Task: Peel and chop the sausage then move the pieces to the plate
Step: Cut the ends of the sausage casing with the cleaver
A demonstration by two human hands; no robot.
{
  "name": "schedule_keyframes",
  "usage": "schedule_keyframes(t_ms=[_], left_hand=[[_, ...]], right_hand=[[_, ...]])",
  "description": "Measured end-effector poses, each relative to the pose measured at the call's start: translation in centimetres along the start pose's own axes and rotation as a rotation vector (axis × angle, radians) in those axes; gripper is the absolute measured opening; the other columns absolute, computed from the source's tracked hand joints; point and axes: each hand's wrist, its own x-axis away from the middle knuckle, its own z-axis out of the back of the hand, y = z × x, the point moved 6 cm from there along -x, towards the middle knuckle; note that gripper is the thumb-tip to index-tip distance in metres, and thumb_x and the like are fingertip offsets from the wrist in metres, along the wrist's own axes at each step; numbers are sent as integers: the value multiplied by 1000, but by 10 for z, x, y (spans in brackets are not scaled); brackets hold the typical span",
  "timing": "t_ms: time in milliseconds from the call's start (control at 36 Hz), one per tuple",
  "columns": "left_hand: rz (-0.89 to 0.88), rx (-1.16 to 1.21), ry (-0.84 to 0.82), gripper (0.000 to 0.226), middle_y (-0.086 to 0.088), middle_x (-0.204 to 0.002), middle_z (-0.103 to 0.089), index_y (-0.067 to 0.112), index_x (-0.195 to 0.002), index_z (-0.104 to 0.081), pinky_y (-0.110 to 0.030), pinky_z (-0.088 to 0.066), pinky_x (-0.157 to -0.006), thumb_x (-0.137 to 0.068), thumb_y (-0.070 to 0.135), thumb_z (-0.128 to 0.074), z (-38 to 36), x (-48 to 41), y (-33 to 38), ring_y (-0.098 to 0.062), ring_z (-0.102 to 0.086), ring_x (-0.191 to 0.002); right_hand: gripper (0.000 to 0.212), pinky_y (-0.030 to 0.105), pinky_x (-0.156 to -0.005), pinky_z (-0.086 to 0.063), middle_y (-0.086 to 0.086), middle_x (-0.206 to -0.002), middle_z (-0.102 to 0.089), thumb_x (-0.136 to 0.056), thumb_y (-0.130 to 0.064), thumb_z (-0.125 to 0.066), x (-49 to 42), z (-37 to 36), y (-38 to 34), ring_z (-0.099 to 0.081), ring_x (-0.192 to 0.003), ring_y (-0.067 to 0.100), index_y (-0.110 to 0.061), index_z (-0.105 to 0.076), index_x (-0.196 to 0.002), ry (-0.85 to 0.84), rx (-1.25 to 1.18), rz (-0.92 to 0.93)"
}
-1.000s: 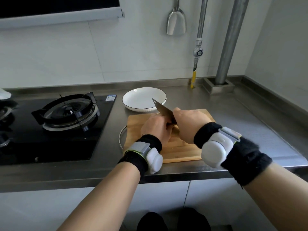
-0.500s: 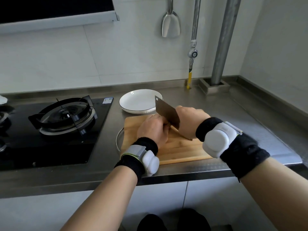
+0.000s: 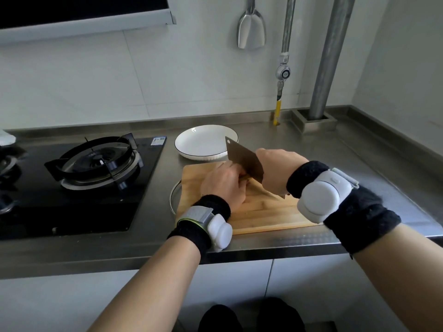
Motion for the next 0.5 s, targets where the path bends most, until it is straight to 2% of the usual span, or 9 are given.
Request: schedule_keyframes(t_ms=[111,222,306,417,500], left_hand=[[7,25,-23,18,1,-107,-64,22,-101,-68,-36,-51,-79,-91,29,-55,-3,-1,-3,-21,-56,-102],[13,12,-52,20,2,-107,-64,21,-97,-67,-31,-45,-71,-90,26,-50,-4,-2,-3,-21,-54,-103],[32,20,-55,20,2,-107,-63,22,-98,-67,-34,-50,-75,-90,27,-50,-4,-2,-5,-21,-55,-103],[38,48,-42,20,1,-108,-64,22,-103,-70,-38,-51,-81,-91,29,-55,-3,-2,-5,-22,-55,-104],[17,32,-47,19,1,-105,-65,21,-102,-70,-39,-51,-82,-91,28,-57,-6,-2,-2,-22,-56,-103]], right_hand=[[19,33,-66,-49,1,-78,-57,-88,-14,-56,-12,1,-10,-59,-71,22,-11,-59,-107,-12,60,30],[18,32,-67,-44,1,-75,-54,-90,-12,-59,-27,-2,-24,-56,-74,23,-11,-66,-107,-36,124,13],[19,32,-67,-43,0,-73,-52,-92,-15,-55,-27,0,-23,-56,-75,24,-11,-65,-108,-44,94,37],[22,35,-76,-55,3,-90,-62,-92,-18,-55,-10,-2,-10,-62,-84,26,-12,-61,-113,-68,37,37],[24,35,-80,-56,5,-99,-65,-92,-19,-56,-5,-5,-7,-65,-90,27,-12,-62,-115,-82,22,6]])
